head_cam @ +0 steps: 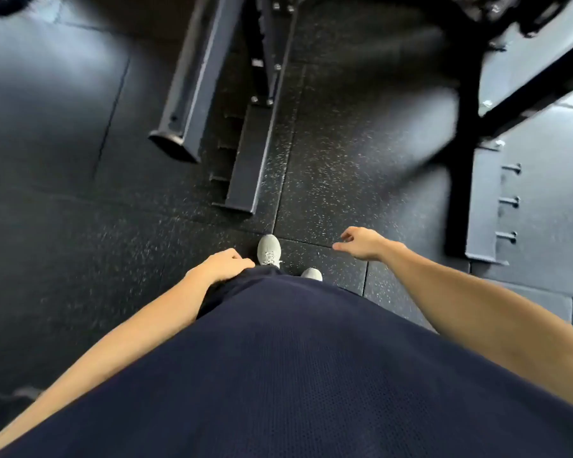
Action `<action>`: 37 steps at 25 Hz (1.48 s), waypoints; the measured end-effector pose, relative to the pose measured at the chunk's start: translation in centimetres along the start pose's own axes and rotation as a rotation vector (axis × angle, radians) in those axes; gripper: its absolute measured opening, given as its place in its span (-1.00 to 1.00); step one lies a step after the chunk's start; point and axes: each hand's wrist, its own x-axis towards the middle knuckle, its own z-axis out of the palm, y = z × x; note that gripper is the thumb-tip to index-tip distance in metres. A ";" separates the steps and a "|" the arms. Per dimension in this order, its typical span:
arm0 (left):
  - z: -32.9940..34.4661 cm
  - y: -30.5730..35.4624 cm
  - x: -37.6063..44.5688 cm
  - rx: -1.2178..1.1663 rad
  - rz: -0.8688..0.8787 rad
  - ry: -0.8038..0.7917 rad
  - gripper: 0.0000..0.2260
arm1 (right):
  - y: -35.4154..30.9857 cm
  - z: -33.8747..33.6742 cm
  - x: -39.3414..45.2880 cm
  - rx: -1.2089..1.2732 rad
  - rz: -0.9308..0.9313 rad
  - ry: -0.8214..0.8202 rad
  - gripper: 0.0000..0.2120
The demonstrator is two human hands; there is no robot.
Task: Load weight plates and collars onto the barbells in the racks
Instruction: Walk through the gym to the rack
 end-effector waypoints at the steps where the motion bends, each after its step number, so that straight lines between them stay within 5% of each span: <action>1: 0.6 -1.4 -0.7 -0.055 -0.029 0.020 -0.53 | -1.0 0.0 0.4 -0.078 -0.041 -0.023 -0.45; 4: 1.6 -4.4 -1.7 -0.138 -0.097 0.091 -0.43 | -3.5 -0.3 1.1 -0.264 -0.117 -0.081 -0.44; 11: 2.9 -12.4 -3.1 -0.488 -0.152 0.171 -0.73 | -15.5 2.0 3.7 -0.571 -0.345 -0.167 -0.47; 15: 1.0 -17.6 -2.0 -0.537 -0.158 0.148 -0.73 | -23.3 4.7 5.5 -0.683 -0.400 -0.203 -0.50; 24: -12.8 -31.3 1.3 -0.563 -0.187 0.122 -0.58 | -44.0 8.3 9.3 -0.672 -0.413 -0.129 -0.47; 32: -25.3 -35.5 6.9 -0.529 -0.126 0.073 -0.43 | -54.9 6.0 15.2 -0.584 -0.345 -0.125 -0.42; 37: -38.7 -37.0 12.9 -0.477 -0.118 0.056 -0.44 | -64.1 2.9 22.1 -0.530 -0.310 -0.134 -0.42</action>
